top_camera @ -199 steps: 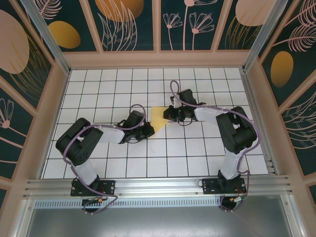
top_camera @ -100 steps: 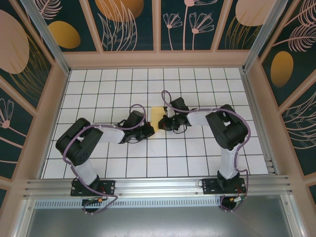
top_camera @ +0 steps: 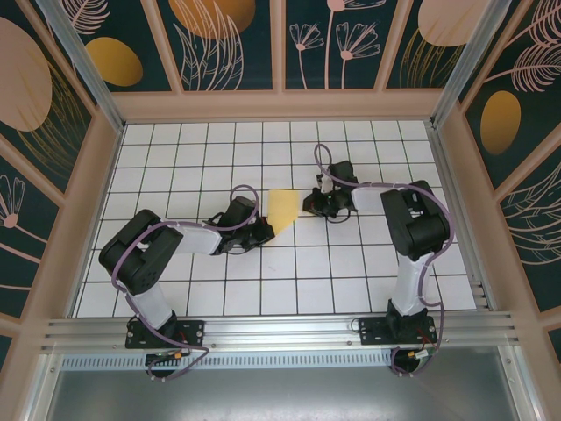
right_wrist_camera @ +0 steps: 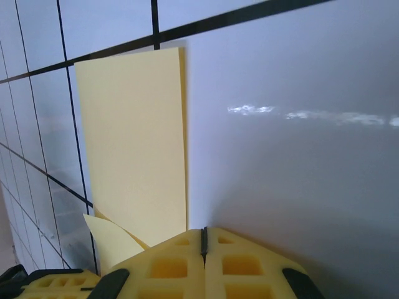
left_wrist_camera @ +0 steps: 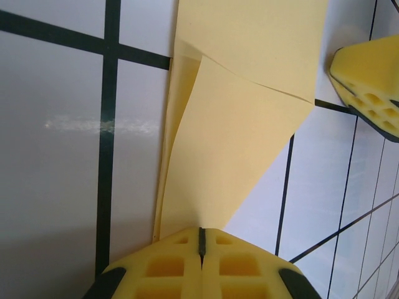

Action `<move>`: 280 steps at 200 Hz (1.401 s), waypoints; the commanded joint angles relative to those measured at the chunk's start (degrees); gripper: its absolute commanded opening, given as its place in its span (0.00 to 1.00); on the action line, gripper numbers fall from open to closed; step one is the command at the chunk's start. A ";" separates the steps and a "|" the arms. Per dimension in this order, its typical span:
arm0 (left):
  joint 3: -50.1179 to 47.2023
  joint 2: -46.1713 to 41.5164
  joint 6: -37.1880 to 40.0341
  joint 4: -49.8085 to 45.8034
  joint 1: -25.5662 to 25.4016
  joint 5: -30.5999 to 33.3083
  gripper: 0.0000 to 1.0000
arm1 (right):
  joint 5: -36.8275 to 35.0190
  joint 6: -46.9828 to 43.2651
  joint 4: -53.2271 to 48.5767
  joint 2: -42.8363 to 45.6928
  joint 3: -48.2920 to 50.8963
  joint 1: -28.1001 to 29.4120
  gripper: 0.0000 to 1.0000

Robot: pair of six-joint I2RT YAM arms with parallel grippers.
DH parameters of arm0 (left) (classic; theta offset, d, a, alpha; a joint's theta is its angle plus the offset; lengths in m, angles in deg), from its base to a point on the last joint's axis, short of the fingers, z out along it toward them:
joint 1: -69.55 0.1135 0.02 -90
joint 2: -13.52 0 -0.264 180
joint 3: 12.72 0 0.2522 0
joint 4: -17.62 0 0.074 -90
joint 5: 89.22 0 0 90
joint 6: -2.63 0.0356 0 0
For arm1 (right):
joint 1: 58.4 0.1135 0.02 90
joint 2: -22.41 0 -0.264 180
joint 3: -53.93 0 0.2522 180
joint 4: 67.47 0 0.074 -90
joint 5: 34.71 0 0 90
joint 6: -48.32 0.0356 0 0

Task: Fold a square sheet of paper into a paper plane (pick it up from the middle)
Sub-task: Third fold the triangle at the center of the table, then fourth fold the wing at the center of the table.

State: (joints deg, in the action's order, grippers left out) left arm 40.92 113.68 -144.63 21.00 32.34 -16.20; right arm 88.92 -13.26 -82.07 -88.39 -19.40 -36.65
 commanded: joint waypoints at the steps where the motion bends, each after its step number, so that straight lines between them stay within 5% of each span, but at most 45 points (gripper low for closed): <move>1: -0.12 -0.22 2.61 -5.26 0.07 1.22 0.04 | -0.87 0.45 -1.25 6.13 -0.14 1.16 0.00; 41: 2.96 -5.45 4.78 -1.67 0.04 1.35 0.21 | -1.81 5.10 1.33 10.41 6.17 1.53 0.13; 98: 8.19 1.06 5.06 -6.38 0.10 6.55 0.15 | 0.39 11.34 6.68 9.39 9.63 2.96 0.33; 167: 8.23 3.64 3.65 -8.49 0.04 11.41 0.09 | 0.48 12.71 6.52 5.76 7.44 5.01 0.34; 280: 6.79 3.56 3.26 -7.73 0.12 10.82 0.10 | 2.26 14.09 8.04 2.13 4.90 6.08 0.28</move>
State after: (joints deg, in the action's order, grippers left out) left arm 48.81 116.59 -140.78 13.92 32.36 -6.01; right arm 89.51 -0.39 -76.02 -85.11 -13.15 -31.01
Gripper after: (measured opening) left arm 0.099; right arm 0.285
